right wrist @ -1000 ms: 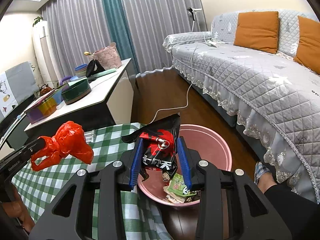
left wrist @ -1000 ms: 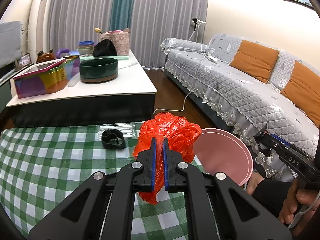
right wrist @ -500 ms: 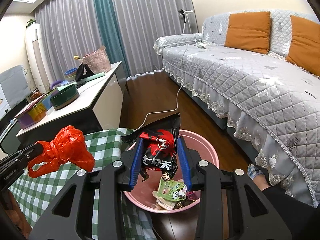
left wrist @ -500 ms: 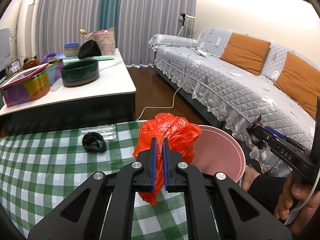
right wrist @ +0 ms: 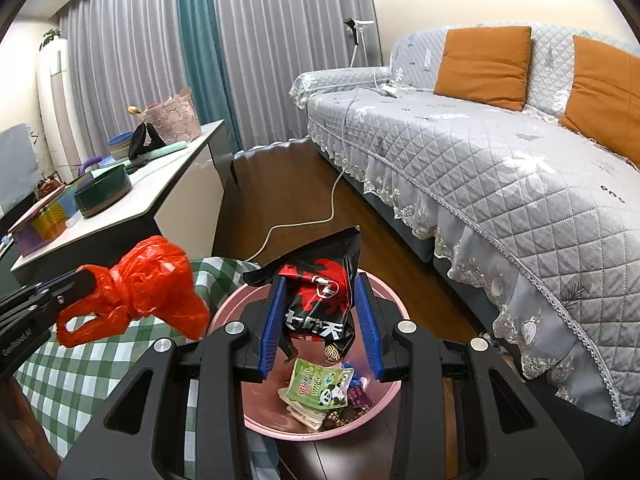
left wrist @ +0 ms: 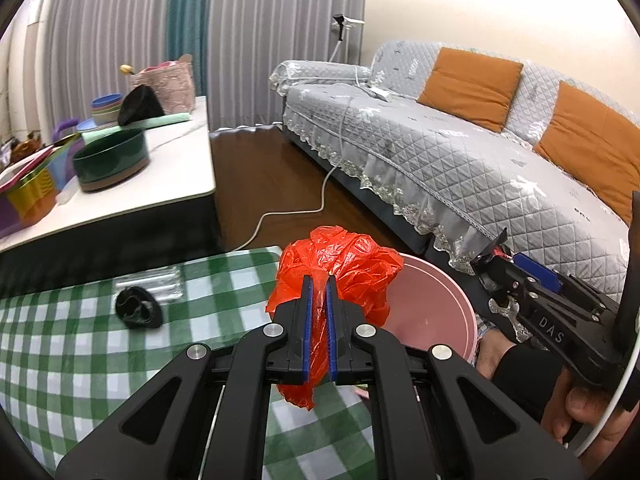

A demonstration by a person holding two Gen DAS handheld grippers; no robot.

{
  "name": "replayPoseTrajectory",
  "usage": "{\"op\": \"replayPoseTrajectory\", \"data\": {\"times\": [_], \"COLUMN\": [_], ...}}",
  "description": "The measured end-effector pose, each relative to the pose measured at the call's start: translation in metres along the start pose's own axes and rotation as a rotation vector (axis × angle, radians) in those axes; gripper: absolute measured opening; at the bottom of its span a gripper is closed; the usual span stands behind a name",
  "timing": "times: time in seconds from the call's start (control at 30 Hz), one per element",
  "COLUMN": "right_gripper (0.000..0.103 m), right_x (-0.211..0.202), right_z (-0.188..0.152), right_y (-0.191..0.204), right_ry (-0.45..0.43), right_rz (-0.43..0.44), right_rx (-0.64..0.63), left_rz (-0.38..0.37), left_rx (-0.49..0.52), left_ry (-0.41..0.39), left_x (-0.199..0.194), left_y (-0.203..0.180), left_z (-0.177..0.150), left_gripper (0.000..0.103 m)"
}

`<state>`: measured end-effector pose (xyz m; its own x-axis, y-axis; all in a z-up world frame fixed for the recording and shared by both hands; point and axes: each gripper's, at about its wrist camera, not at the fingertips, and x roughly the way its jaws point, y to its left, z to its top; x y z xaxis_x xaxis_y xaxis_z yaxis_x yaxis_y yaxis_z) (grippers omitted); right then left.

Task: Collect trash
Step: 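Carry the red bag and red-black wrapper over the pink bin, then open the right tool over the bin while the left tool releases the red bag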

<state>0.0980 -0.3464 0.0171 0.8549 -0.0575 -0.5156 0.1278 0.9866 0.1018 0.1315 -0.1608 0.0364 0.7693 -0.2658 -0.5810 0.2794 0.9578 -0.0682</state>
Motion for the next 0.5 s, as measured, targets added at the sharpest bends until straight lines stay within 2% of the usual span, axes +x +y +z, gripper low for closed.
{"op": "replayPoseTrajectory", "data": {"times": [0.3, 0.43, 0.47, 0.5], "right_gripper": [0.036, 0.040, 0.051, 0.057], "right_x": [0.010, 0.014, 0.015, 0.016], "right_z": [-0.001, -0.002, -0.002, -0.002], "right_y": [-0.006, -0.007, -0.006, -0.006], "right_ry": [0.015, 0.033, 0.039, 0.042], "right_rz": [-0.016, -0.021, -0.032, -0.045], "right_rx": [0.014, 0.010, 0.004, 0.001], "left_rz": [-0.015, -0.045, -0.048, -0.044], "left_rx": [0.030, 0.040, 0.043, 0.045], "left_ry": [0.022, 0.033, 0.038, 0.042], "left_x": [0.023, 0.026, 0.027, 0.027], "left_y": [-0.014, -0.019, -0.020, -0.020], "left_z": [0.008, 0.009, 0.008, 0.008], "left_gripper": [0.006, 0.006, 0.010, 0.018]}}
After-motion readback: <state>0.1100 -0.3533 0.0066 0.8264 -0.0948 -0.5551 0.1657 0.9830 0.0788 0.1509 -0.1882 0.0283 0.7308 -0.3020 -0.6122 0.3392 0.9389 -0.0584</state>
